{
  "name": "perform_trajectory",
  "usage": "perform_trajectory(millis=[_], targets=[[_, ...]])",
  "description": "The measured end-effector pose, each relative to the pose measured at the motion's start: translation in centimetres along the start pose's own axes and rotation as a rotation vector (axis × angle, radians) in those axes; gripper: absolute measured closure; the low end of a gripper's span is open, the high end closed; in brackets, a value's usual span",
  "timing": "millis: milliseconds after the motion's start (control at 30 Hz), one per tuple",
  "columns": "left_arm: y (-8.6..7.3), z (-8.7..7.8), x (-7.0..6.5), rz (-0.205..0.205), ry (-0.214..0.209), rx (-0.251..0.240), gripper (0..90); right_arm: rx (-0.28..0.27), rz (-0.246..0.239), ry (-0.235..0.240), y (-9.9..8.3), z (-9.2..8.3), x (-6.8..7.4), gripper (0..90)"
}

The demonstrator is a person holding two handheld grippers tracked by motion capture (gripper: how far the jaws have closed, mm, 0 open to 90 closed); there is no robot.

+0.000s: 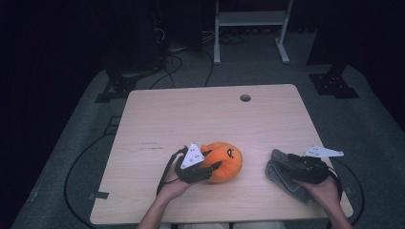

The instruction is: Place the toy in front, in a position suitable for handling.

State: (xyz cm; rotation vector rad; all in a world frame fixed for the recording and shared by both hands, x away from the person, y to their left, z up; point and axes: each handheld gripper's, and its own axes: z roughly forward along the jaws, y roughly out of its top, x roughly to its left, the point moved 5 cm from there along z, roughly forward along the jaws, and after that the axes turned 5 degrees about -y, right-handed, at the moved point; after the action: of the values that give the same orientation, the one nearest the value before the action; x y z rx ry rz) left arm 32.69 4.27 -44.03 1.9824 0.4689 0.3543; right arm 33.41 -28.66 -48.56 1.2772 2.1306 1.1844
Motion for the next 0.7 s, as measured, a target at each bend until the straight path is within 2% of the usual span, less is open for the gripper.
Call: perform_trajectory(millis=[167, 267, 400, 500, 567, 667, 700], targets=[[0.2, 1.1, -0.8, 0.007, -0.021, 0.005, 52.4, 0.042, 0.003, -0.015, -0.3, 0.5, -0.2, 38.1], [0.4, 2.0, -1.2, 0.018, -0.033, 0.014, 52.0, 0.094, -0.009, -0.031, -0.7, 1.3, -0.1, 40.4], [0.0, 2.7, -1.5, 0.028, -0.046, 0.032, 50.9, 0.14, -0.018, -0.053, -1.0, 2.0, 0.0, 46.1], [0.0, 2.7, -1.5, 0.022, -0.055, 0.028, 48.7, 0.163, -0.03, -0.08, -1.1, 2.3, 0.0, 52.3], [-0.1, 2.7, -1.4, 0.012, -0.062, 0.031, 43.0, 0.168, -0.045, -0.103, -1.2, 2.5, 0.1, 57.7], [0.0, 2.5, -1.3, -0.003, -0.07, 0.031, 25.6, 0.18, -0.051, -0.12, -1.1, 2.5, 0.2, 70.9], [0.1, 2.1, -1.2, -0.015, -0.072, 0.02, 22.3, 0.18, -0.051, -0.12, -1.1, 2.5, 0.2, 70.9]])
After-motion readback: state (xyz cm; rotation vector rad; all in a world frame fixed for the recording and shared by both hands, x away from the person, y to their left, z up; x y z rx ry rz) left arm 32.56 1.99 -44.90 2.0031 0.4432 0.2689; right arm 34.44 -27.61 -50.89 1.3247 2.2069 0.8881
